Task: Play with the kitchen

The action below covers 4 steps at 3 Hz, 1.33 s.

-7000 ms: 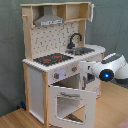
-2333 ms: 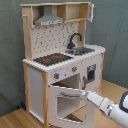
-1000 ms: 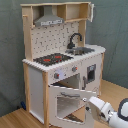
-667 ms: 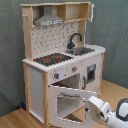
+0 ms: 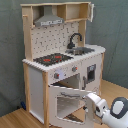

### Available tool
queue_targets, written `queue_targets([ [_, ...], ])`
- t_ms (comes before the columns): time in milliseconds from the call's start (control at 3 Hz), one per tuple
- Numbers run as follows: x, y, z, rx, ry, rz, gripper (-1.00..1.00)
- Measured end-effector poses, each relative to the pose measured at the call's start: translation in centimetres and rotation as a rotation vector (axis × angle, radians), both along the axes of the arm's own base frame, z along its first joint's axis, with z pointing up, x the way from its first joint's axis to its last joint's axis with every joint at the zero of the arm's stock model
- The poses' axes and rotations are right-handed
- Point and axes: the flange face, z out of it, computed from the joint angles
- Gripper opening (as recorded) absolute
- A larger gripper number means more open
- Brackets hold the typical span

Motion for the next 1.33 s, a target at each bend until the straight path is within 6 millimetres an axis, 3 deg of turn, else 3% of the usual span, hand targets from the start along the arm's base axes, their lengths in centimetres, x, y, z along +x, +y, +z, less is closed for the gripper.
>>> queue_targets([
  [667,1.9,-4.4,-1.9,0.128,0.017,-0.121,1.00],
  [1000,3.9,-7.3,-2.4,0.177,0.014,-0.213,1.00],
  [1333,8.4,-8.1,-0.2,0.222,0.008,-0.279,1.00],
])
